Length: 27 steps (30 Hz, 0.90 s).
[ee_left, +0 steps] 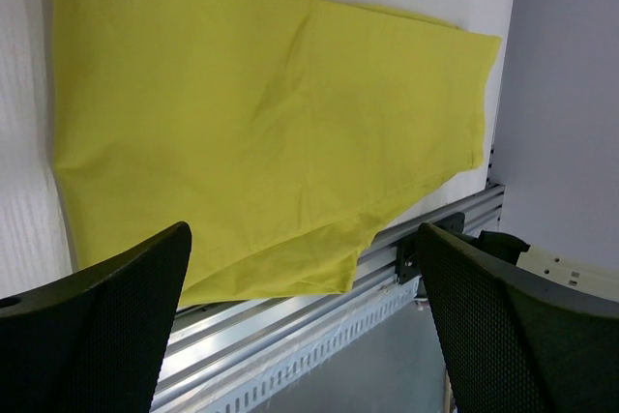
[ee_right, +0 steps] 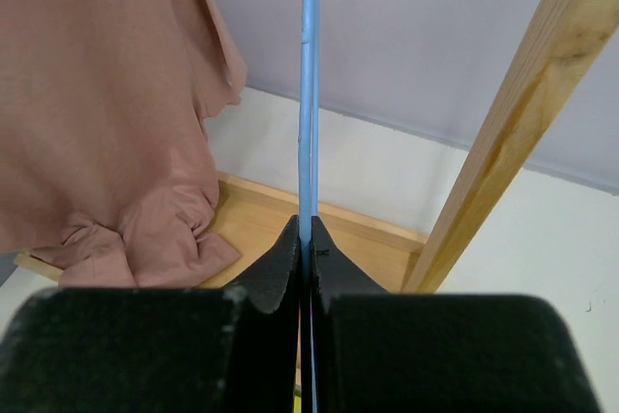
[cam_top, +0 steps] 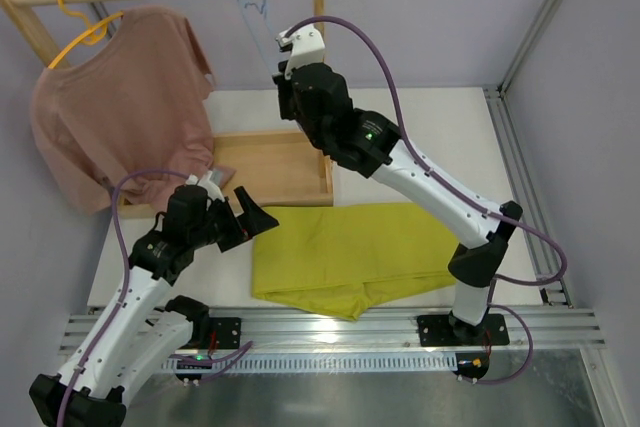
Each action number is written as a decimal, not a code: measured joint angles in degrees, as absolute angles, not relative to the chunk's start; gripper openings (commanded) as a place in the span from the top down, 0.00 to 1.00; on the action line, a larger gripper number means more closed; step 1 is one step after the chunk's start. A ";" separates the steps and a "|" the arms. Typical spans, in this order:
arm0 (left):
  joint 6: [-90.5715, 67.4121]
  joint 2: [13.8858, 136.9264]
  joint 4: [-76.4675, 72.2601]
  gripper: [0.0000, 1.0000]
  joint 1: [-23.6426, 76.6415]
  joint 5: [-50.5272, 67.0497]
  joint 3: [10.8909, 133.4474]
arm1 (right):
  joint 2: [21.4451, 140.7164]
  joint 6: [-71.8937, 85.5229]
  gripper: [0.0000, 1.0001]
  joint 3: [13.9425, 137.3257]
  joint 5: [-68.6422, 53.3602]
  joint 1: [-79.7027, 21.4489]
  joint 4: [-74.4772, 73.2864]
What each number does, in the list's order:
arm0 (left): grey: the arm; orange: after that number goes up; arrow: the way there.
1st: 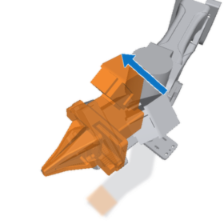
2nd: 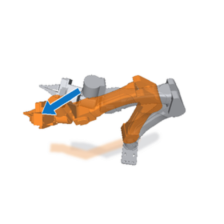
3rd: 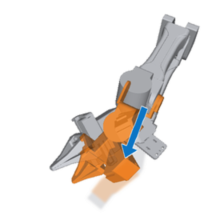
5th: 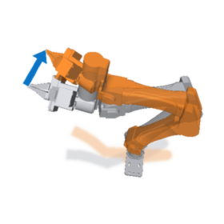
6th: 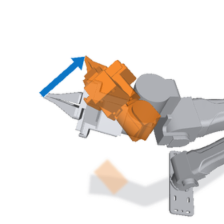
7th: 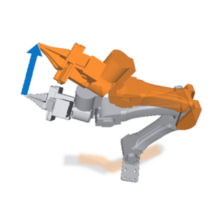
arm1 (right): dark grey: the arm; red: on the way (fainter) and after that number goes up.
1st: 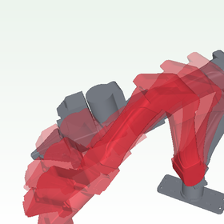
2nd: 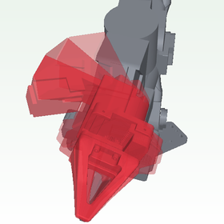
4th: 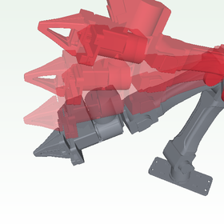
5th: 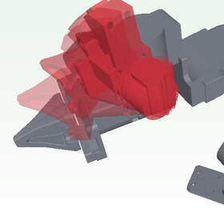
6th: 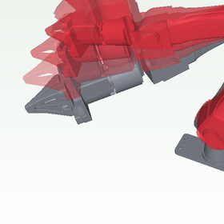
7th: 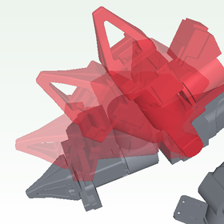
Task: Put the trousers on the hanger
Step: Grab a hanger with the right arm
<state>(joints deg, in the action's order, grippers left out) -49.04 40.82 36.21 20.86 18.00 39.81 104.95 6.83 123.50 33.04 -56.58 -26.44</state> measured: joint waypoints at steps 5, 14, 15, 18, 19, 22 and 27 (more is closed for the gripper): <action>-49.08 40.91 35.48 0.02 20.86 18.00 39.13 | 102.50 5.74 0.96 122.67 32.93 -56.58 -25.32; -49.34 41.15 34.39 0.03 20.86 18.00 37.82 | 97.54 5.54 0.96 116.57 32.86 -56.66 -24.21; -49.34 41.17 34.24 0.03 20.86 18.00 37.71 | 96.82 5.54 0.96 115.42 32.86 -56.80 -24.21; -49.43 41.34 33.95 0.03 20.86 18.00 37.56 | 93.82 5.56 0.96 110.87 32.88 -57.43 -23.88; -49.50 41.50 33.76 0.02 20.86 18.00 37.56 | 92.23 5.56 0.96 108.57 32.97 -57.74 -23.97; -49.60 42.28 33.01 0.02 20.86 18.04 37.56 | 86.59 5.69 0.96 101.21 33.10 -58.81 -23.29; -49.71 43.57 32.60 0.02 20.86 18.06 37.56 | 75.55 6.55 0.96 87.13 32.23 -59.70 -22.17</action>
<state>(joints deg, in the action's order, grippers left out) -49.71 43.57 32.60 20.86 18.06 37.56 75.55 6.55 87.13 32.23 -59.70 -22.17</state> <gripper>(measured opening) 0.975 0.046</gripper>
